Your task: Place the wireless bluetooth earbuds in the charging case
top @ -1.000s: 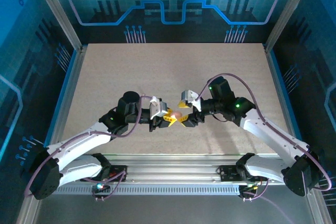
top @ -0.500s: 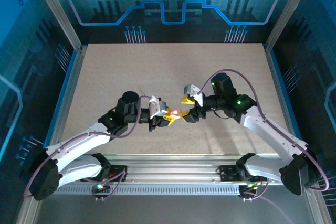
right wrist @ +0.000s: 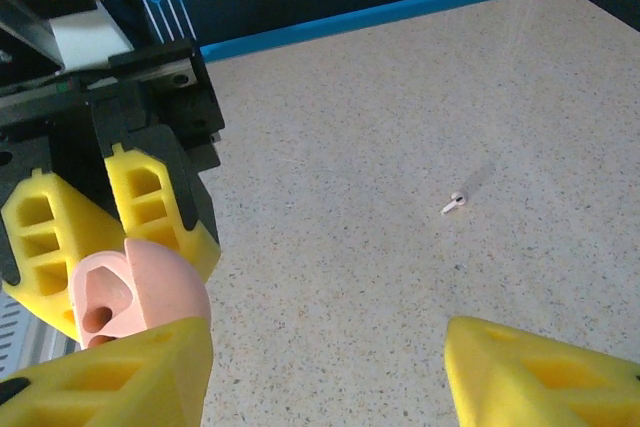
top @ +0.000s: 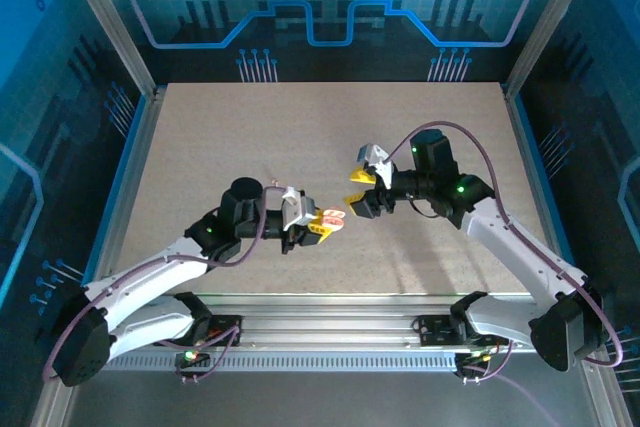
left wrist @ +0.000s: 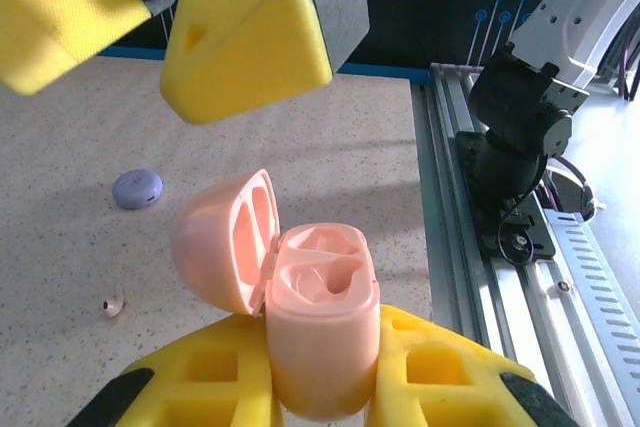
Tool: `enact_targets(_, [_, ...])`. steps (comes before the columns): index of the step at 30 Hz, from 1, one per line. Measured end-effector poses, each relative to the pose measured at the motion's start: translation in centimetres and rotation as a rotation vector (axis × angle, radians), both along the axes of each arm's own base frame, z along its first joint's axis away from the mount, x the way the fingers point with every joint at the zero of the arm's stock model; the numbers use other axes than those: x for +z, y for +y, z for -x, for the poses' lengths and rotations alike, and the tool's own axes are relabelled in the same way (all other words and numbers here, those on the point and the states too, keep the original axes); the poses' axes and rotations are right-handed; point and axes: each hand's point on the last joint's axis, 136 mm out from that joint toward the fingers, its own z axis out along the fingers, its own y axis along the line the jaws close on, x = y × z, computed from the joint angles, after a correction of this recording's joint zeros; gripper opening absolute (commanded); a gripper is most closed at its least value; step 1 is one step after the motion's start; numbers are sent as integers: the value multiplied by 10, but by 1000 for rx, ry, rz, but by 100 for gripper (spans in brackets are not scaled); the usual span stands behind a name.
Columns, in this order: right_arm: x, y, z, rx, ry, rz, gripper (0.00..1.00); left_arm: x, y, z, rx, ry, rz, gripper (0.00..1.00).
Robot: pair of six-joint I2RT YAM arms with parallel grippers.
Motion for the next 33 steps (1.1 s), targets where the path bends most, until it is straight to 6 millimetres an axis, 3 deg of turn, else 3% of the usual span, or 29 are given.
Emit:
enact_targets(6, [9, -3, -12, -86, 54, -15, 63, -11, 16, -15, 110, 68, 33, 12])
enact_targets(13, [13, 5, -45, -261, 150, 1, 65, 0, 54, -41, 336, 87, 120, 12])
enact_targets(18, [-6, 20, -74, -386, 274, 71, 64, 9, 95, -64, 539, 108, 173, 12])
enact_targets(24, [-42, 59, -98, -462, 396, 170, 62, 17, 156, -87, 814, 144, 243, 13])
enact_targets(28, [-73, 88, -118, -505, 483, 231, 61, 16, 186, -88, 946, 167, 268, 13])
enact_targets(33, [-109, 118, -137, -528, 537, 295, 61, 15, 202, -82, 1023, 173, 269, 13])
